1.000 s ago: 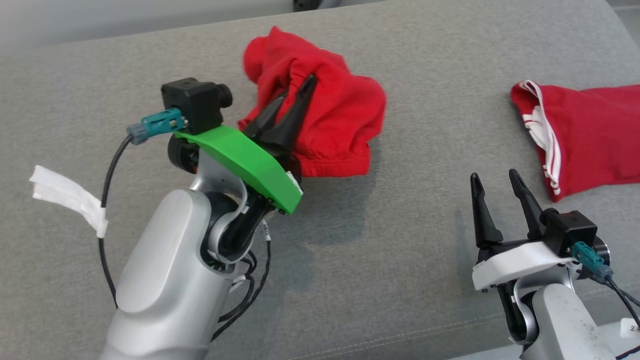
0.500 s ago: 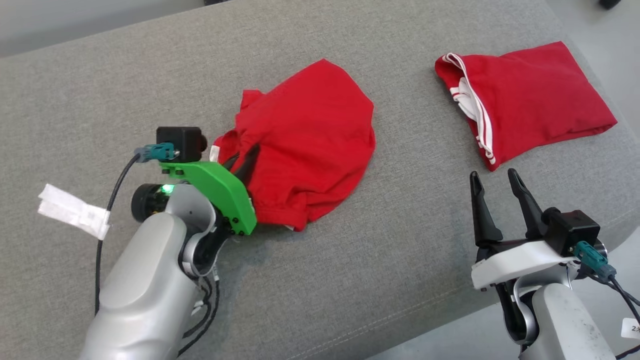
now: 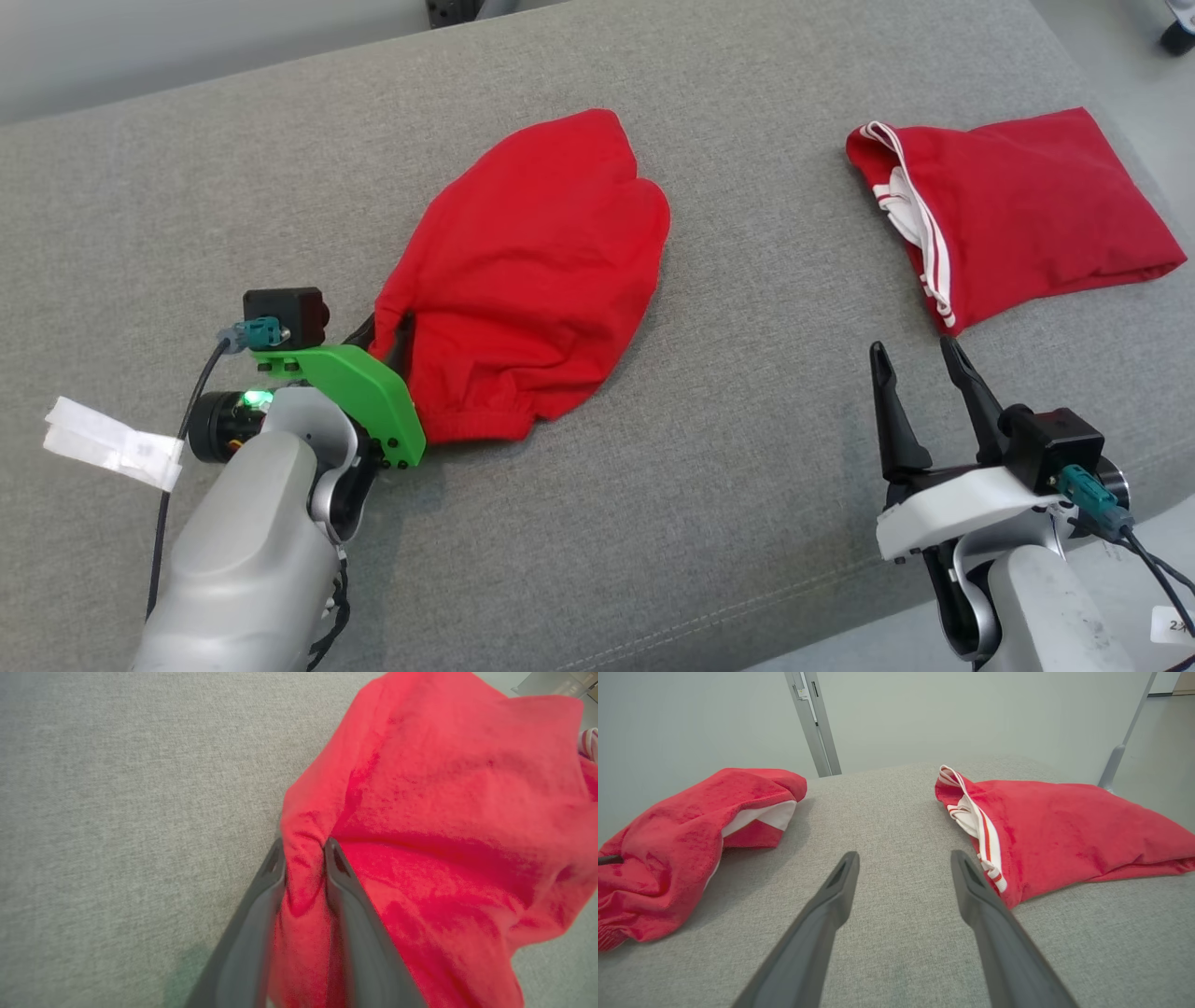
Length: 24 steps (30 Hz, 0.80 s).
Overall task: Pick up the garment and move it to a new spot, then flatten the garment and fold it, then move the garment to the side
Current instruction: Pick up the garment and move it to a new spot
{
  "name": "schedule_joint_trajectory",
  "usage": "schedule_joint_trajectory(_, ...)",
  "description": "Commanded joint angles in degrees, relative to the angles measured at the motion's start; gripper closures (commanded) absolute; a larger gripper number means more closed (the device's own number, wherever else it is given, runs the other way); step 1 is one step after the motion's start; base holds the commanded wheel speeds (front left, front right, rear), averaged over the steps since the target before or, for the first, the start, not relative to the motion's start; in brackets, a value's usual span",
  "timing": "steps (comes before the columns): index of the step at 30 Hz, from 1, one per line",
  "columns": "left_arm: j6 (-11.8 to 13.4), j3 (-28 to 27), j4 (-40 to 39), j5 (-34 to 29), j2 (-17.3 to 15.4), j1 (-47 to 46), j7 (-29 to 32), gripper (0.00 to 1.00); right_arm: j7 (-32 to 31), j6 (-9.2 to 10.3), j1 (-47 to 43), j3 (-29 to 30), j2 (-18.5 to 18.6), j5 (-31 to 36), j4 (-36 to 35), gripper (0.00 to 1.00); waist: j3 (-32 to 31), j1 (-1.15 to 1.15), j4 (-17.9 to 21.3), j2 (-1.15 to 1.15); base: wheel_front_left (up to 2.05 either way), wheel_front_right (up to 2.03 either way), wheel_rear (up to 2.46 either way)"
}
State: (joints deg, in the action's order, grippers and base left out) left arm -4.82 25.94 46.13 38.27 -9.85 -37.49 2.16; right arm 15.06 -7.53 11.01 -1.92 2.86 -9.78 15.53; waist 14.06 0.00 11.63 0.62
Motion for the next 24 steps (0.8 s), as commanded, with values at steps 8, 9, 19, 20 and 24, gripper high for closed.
schedule_joint_trajectory(8,-0.3,2.6,0.8,-4.4,0.3,2.9,-12.4,0.00,0.2,0.08,-3.2,-0.6,0.1,2.0,0.6,0.00,-4.9,0.00,-2.1,-0.62,0.00,0.00,0.00)
schedule_joint_trajectory(9,0.0,2.2,0.2,-4.3,0.5,3.7,-13.7,0.00,0.2,0.08,-3.5,-0.4,0.1,2.1,0.4,0.00,-5.5,0.00,-2.3,-0.62,0.00,0.00,0.00)
schedule_joint_trajectory(19,5.6,0.6,-14.3,-10.2,-0.2,16.0,-17.3,0.00,0.2,0.08,-10.3,4.8,0.1,5.8,-2.8,0.00,-10.6,0.00,-6.1,-0.62,0.00,0.00,0.00)
schedule_joint_trajectory(20,6.2,0.0,-16.4,-11.4,-0.7,18.0,-17.3,0.00,0.2,0.08,-11.0,5.2,0.1,6.1,-3.4,0.00,-11.0,0.00,-6.5,-0.62,0.00,0.00,0.00)
schedule_joint_trajectory(24,7.8,-2.6,-21.5,-14.0,-1.6,24.3,-17.3,0.00,0.2,0.08,-13.0,5.8,0.1,7.7,-4.9,0.00,-12.1,0.00,-7.3,-0.62,0.00,0.00,0.00)
